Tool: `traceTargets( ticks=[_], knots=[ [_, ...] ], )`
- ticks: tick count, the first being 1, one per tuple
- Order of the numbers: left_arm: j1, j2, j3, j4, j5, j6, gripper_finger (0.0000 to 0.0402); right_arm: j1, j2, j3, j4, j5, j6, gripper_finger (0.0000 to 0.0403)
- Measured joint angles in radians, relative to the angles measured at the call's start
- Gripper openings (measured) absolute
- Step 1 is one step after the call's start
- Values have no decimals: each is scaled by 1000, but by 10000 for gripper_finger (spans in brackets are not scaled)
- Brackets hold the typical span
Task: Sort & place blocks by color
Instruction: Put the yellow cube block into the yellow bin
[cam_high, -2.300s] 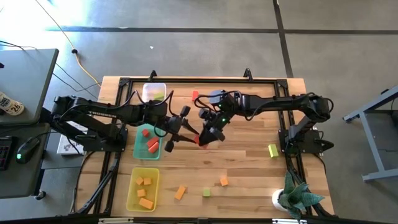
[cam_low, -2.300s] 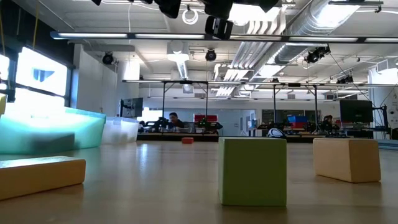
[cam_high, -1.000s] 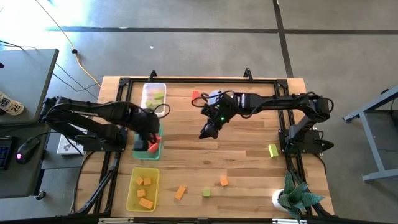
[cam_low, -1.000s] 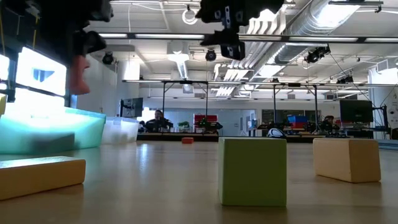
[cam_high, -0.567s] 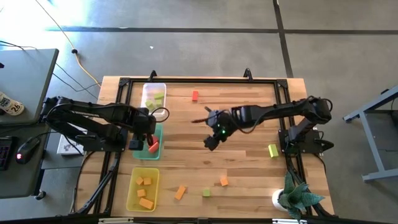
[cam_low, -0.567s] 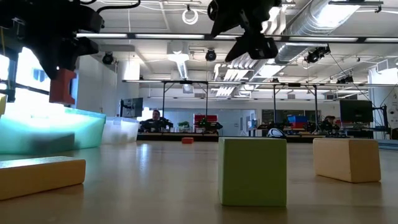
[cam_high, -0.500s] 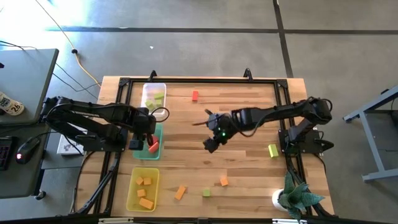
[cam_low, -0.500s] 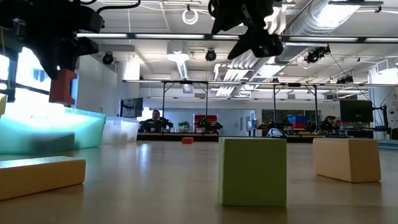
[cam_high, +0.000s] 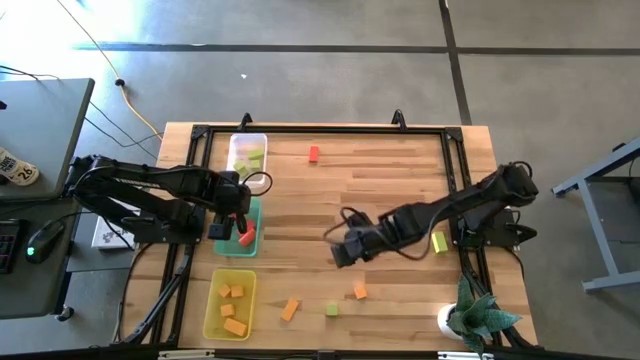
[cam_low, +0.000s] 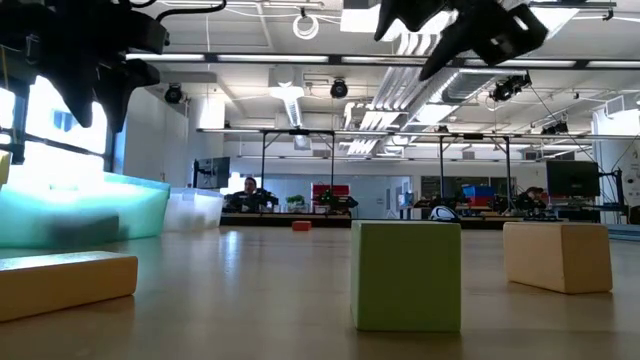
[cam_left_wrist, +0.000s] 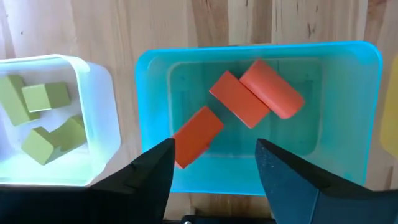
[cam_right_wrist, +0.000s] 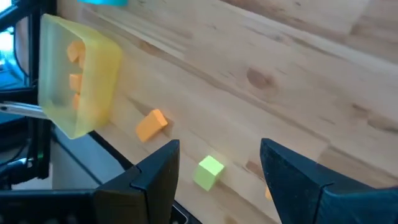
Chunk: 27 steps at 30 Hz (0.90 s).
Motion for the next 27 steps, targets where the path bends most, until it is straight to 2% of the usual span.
traceTargets(
  ticks=[6,17,27],
  knots=[
    [0,0,0,7,-1,-8,210,73,7,0,-35,60,111,209],
    [0,1,-1,28,-1,-34,211,166,142,-1,-49,-89,262,209],
    [0,1,-1,74,-1,-34,211,177,236,-1,-35,-90,284,209]
  ],
)
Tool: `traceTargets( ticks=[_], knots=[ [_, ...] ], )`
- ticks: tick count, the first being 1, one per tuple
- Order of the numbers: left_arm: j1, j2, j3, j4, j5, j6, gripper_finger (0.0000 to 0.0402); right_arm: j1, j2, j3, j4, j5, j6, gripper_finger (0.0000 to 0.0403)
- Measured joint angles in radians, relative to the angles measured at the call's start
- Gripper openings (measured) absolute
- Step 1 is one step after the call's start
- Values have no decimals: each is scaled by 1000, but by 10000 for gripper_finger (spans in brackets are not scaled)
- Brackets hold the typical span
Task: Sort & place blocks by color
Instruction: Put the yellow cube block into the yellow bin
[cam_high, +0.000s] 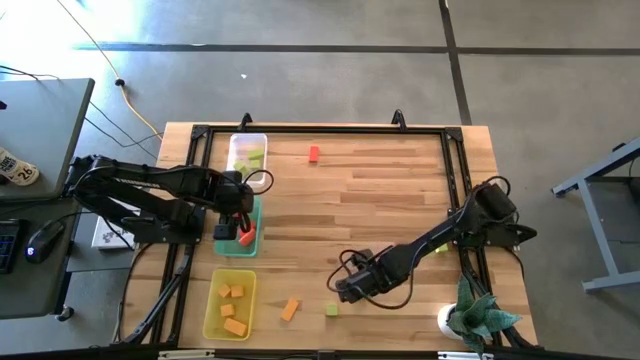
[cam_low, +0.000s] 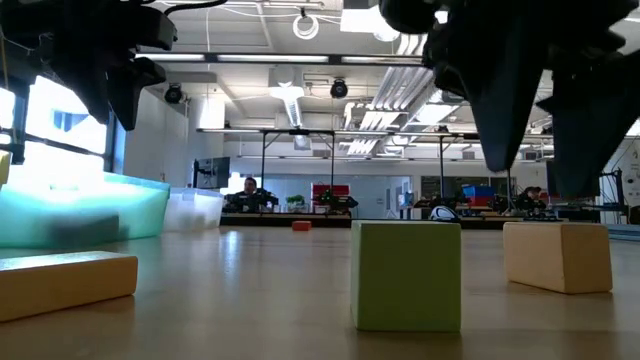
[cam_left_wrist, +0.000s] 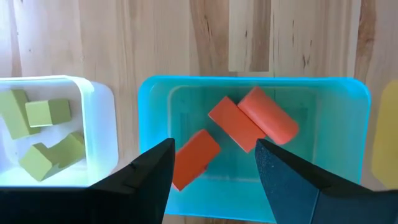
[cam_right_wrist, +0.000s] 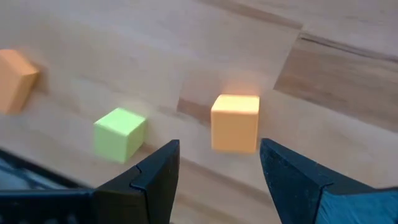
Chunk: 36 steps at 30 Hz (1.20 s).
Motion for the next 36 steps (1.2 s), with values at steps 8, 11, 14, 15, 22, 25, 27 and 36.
traceTargets(
  ticks=[8,11,14,15,22,25,27,36],
  knots=[
    [0,0,0,-1,0,0,211,1,57,0,2,-35,0,209],
    [0,0,0,-2,0,0,211,1,69,0,1,-39,1,206],
    [0,0,0,-2,1,0,211,1,88,0,2,-40,1,187],
    [0,0,0,-2,1,0,211,1,96,0,2,-43,0,176],
    [0,0,0,-3,6,-36,211,-3,120,2,46,-58,7,102],
    [0,0,0,-3,42,-53,211,-5,117,2,81,-30,5,102],
    [0,0,0,-3,82,-53,211,-10,117,1,128,-9,-2,102],
    [0,-19,0,-5,138,-61,211,-37,117,1,476,177,-60,102]
  ],
)
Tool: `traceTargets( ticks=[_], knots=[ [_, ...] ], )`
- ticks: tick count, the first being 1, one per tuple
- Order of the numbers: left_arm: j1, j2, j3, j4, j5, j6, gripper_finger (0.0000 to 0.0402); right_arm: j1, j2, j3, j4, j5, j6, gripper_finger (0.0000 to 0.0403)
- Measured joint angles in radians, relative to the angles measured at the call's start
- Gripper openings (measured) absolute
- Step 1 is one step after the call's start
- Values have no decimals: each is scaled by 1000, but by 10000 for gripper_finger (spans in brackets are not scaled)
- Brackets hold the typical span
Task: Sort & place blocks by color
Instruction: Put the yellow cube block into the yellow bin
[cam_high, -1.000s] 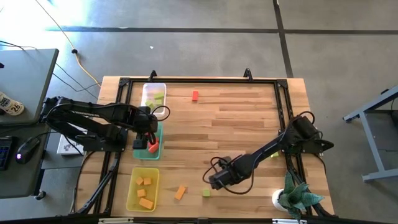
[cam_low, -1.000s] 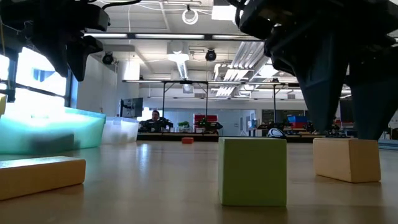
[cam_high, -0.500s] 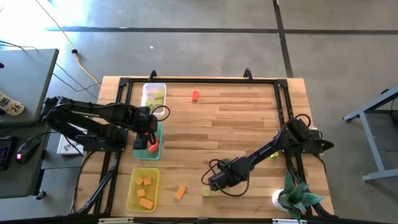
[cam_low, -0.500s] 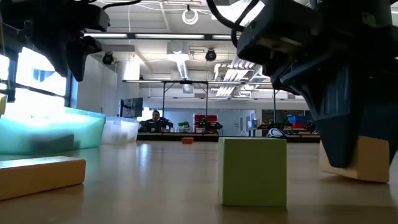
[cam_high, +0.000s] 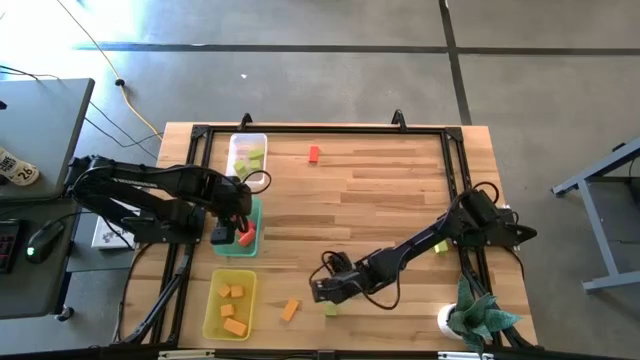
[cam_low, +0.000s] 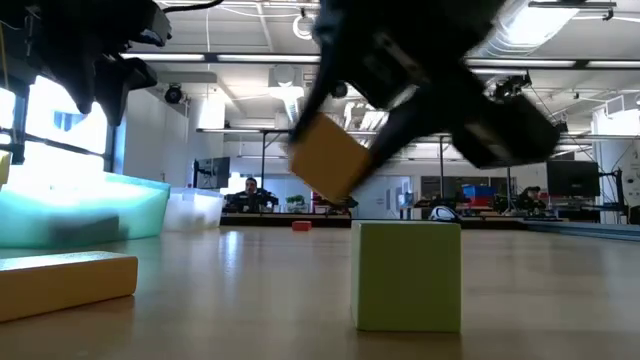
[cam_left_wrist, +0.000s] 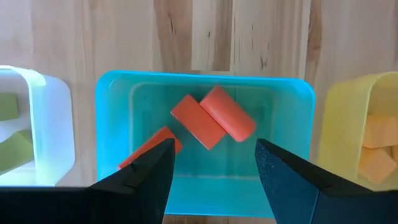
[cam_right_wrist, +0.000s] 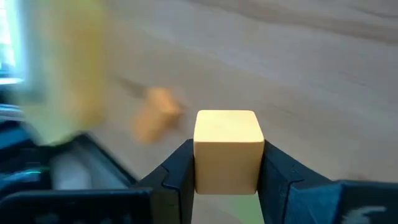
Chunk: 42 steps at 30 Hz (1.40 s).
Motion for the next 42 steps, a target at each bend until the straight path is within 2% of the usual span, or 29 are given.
traceTargets(
  ticks=[4,11,17,21,26,36,42],
  knots=[
    [0,-36,0,-3,10,-19,211,-24,0,0,147,90,-67,102],
    [0,-134,0,0,94,-56,211,-65,-1,0,383,187,-235,103],
    [0,-207,0,7,149,-73,211,-101,-2,0,549,193,-382,104],
    [0,-242,0,70,159,-63,211,-128,-2,0,658,189,-458,104],
    [-16,-281,0,194,159,49,211,-167,-2,0,790,130,-519,104],
    [-88,-308,0,455,141,297,211,-266,-2,0,1003,-35,-521,105],
    [-97,-295,0,510,-7,271,211,-317,-2,0,1097,-111,-520,105]
  ],
)
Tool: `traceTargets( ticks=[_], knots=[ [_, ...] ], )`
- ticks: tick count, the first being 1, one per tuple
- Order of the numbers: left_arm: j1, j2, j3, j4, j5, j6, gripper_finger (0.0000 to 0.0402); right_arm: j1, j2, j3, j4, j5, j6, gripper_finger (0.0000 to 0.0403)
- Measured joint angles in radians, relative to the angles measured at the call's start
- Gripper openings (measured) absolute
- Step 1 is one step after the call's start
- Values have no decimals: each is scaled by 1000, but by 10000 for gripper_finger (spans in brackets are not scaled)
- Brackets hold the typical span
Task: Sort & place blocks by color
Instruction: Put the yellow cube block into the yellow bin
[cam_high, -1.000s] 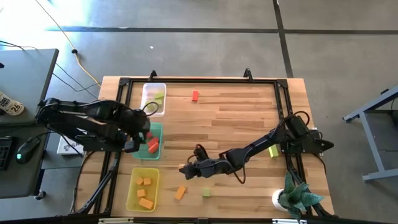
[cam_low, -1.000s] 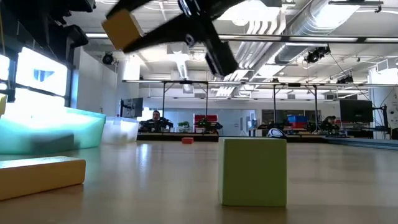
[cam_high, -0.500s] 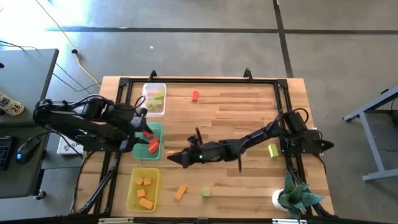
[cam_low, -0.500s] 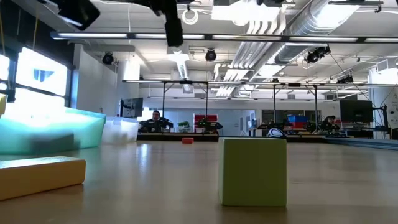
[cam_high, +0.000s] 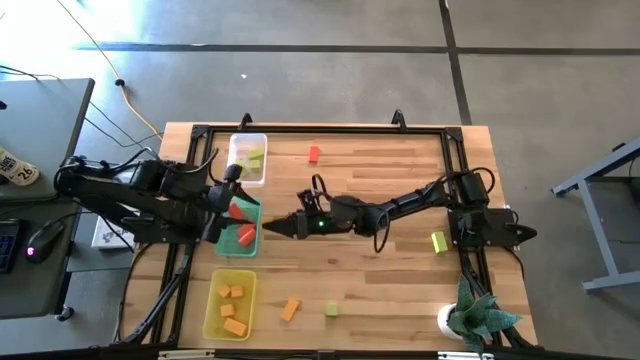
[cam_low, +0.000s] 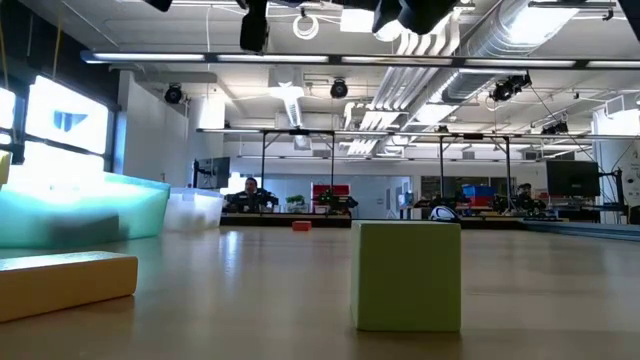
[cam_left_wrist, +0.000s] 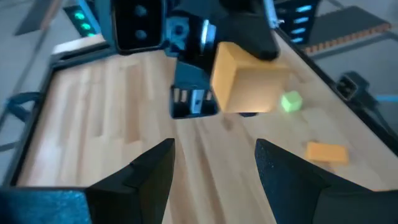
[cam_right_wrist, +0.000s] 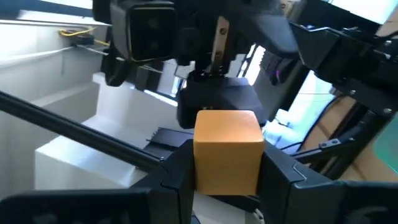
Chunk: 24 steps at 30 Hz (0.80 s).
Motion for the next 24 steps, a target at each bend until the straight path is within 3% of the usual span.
traceTargets(
  ticks=[16,24],
  knots=[
    [-1,21,0,83,-68,32,211,-93,0,0,0,-68,19,105],
    [-1,76,0,144,-195,34,211,-110,0,0,6,-57,34,105]
  ],
)
